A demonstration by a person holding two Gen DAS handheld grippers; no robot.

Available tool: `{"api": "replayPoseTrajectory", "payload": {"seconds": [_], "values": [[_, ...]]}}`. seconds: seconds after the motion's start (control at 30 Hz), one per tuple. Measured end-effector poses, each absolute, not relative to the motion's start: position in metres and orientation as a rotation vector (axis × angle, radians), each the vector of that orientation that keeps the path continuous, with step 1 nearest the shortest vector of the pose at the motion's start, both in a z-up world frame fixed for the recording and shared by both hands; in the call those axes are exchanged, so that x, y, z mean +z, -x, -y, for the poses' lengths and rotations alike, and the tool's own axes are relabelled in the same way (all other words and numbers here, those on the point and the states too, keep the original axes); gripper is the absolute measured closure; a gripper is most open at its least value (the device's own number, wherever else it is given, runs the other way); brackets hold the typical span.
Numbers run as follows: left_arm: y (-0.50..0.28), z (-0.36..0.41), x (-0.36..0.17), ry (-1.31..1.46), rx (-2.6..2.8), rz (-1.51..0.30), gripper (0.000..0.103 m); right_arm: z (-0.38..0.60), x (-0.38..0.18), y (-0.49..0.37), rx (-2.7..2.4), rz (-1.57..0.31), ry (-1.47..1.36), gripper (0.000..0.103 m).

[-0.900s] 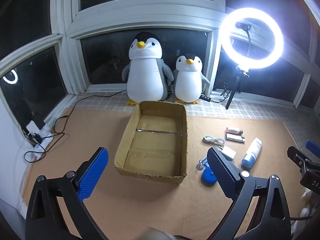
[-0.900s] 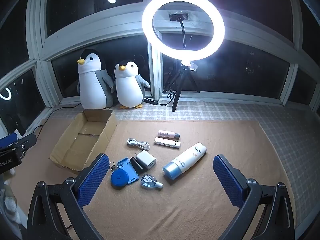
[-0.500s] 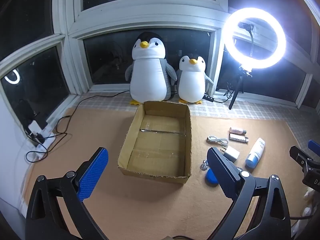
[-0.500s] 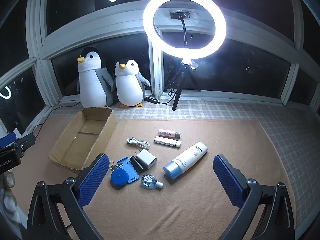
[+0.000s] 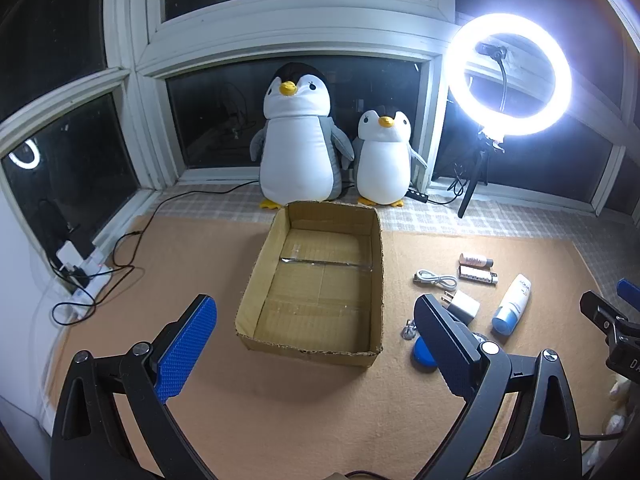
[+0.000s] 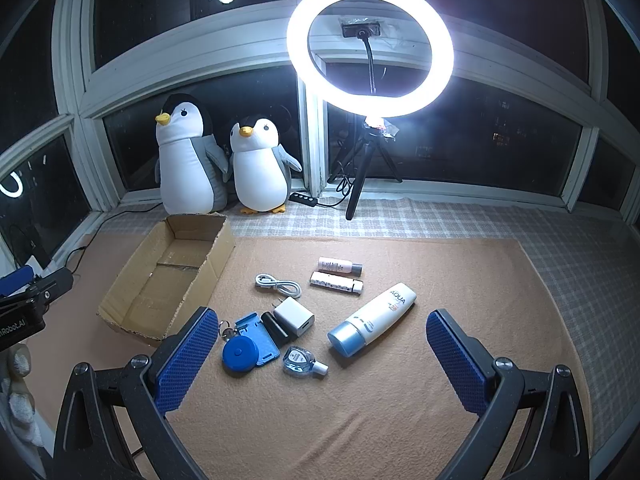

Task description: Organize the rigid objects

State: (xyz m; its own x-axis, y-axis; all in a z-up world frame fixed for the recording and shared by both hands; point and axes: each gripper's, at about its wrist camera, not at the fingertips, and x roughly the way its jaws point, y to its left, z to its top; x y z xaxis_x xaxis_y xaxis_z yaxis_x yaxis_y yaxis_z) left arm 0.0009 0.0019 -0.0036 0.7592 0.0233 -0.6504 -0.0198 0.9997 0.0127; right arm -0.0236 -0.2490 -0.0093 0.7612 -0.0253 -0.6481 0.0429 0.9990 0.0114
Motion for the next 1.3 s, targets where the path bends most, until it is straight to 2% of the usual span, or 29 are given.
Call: {"api": "replayPoseTrajectory", "payload": {"seconds": [1.3], "values": [[-0.0019,-0.0005,-0.0076,-0.014,0.027,-0.709,0.004,0.2465,-0.0149,0.0246,-0.035,-0.721,-0.032,0.0]]}}
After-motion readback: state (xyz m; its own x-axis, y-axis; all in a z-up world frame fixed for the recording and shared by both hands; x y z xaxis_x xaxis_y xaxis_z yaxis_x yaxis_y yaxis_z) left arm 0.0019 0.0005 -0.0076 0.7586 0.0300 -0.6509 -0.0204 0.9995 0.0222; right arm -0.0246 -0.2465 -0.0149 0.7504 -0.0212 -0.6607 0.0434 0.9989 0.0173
